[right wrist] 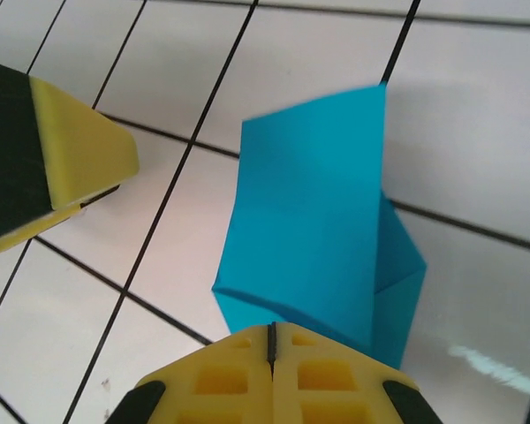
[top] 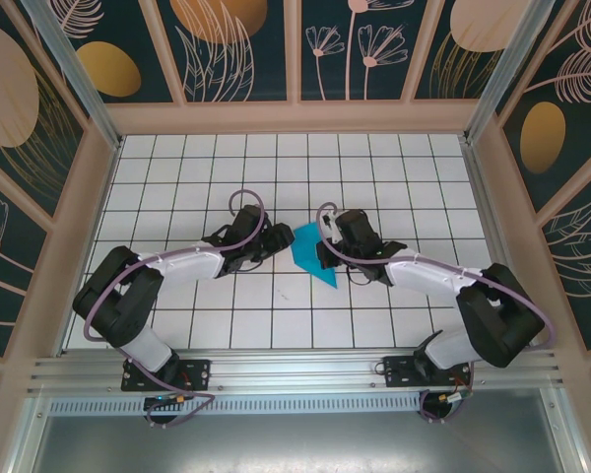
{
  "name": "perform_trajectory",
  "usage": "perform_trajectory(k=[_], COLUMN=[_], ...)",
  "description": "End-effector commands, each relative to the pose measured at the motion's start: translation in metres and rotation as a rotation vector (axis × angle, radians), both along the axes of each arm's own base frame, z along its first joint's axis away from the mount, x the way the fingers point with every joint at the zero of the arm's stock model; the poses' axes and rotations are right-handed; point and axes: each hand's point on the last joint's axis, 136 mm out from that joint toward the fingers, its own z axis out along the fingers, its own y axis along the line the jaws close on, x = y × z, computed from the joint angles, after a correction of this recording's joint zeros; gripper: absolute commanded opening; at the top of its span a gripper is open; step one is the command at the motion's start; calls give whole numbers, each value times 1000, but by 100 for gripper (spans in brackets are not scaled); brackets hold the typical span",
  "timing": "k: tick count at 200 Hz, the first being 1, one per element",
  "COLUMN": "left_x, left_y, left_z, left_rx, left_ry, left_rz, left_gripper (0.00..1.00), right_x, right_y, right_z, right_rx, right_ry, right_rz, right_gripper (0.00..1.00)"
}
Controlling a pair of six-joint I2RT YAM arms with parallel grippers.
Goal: Fold a paper plane with a square sheet of paper (pick it up from the middle)
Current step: Fold the wing for the fifth time at the center of the table.
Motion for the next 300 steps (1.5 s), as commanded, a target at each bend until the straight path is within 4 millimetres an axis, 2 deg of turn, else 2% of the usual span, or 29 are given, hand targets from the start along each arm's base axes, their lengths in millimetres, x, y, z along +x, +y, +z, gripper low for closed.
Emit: perform_trajectory(k=[1, 41, 65, 85, 105, 123, 131, 185, 192, 194, 198, 262, 300], left_x=[1, -5, -8, -11, -13, -16, -17, -24, -24, -24, -24, -13, -6], left_y=[-12, -16, -20, -23, -24, -28, -31, -51, -55, -55, -56, -80, -90], left_z=[17, 12, 11, 9, 6, 5, 5, -7, -4, -13, -15, -29, -36], left_rx=[-60, -80, -105, -115, -112, -117, -119, -116, -125, -115, -115, -164, -174], left_ry=[-43, -23, -13, 2, 10, 15, 18, 65, 62, 78, 84, 120, 130], left_rz=[-43, -73, -92, -105, -108, -124, -134, -147, -148, -146, -143, -111, -108], left_gripper=[65, 64, 64, 64, 64, 64, 64, 65, 65, 65, 65, 64, 58], right_x=[-10, 0, 3, 7, 8, -1, 3, 1, 0, 0, 0, 1, 1], right_y=[7, -7, -9, -20, -24, -16, -25, -45, -47, -47, -47, -56, -56], right_z=[-8, -30, -42, -52, -52, -50, -53, -72, -74, -74, -75, -80, -80], right_rx=[61, 19, 16, -17, 39, 108, 139, 292, 295, 295, 295, 309, 302], right_ry=[126, 175, 204, 213, 228, 248, 264, 368, 375, 375, 377, 384, 371], right_rz=[7, -49, -50, -92, -99, -57, -85, -159, -163, -163, -164, -174, -154], right_gripper=[2, 0, 0, 0, 0, 0, 0, 0, 0, 0, 0, 0, 1])
